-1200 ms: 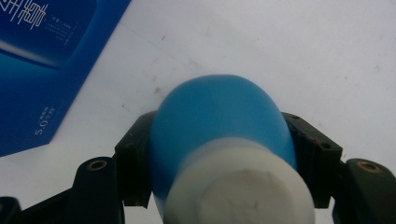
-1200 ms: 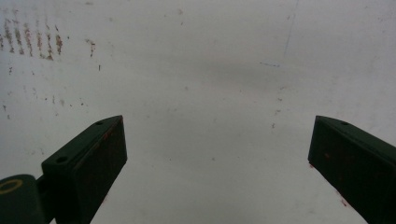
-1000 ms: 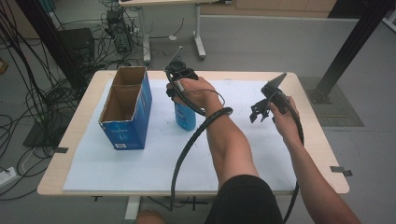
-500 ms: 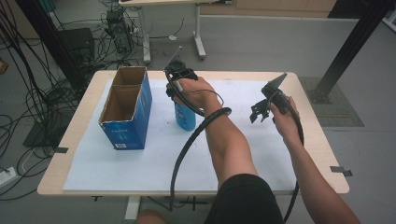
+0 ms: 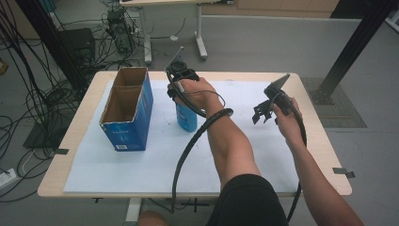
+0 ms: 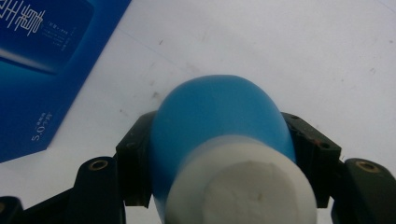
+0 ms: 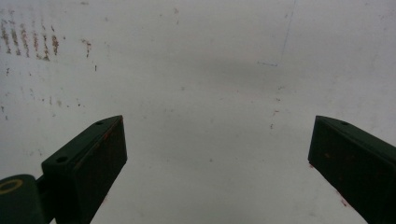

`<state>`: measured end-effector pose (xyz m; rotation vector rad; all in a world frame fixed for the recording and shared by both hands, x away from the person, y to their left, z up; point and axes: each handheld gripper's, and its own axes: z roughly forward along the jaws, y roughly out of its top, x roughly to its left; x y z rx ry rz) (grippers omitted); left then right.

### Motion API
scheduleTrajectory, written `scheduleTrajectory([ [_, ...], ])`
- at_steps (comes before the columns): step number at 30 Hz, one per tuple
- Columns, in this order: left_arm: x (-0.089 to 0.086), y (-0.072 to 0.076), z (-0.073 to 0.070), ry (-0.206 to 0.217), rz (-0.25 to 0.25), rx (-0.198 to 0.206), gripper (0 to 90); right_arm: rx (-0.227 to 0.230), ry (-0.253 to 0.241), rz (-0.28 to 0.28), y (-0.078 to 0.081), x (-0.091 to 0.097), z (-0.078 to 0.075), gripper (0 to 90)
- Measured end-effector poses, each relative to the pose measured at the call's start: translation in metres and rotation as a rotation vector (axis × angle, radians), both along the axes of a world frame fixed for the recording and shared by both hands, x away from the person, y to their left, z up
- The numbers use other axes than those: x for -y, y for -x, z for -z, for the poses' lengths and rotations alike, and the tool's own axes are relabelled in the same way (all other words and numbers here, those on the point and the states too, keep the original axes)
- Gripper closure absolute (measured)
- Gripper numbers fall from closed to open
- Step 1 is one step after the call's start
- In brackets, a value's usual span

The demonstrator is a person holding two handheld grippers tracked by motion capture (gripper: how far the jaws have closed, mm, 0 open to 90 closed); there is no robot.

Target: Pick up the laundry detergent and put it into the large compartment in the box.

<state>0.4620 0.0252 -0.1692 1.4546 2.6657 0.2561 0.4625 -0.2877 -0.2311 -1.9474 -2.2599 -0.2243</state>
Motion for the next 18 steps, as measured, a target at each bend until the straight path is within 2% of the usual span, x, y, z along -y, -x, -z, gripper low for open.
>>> scheduleTrajectory([
  [18,-0.0036,0.0024,-0.0002,0.014,0.002,0.009,36.6,0.009,-0.004,0.002,0.0009,0.0026,-0.0007,4.5],
])
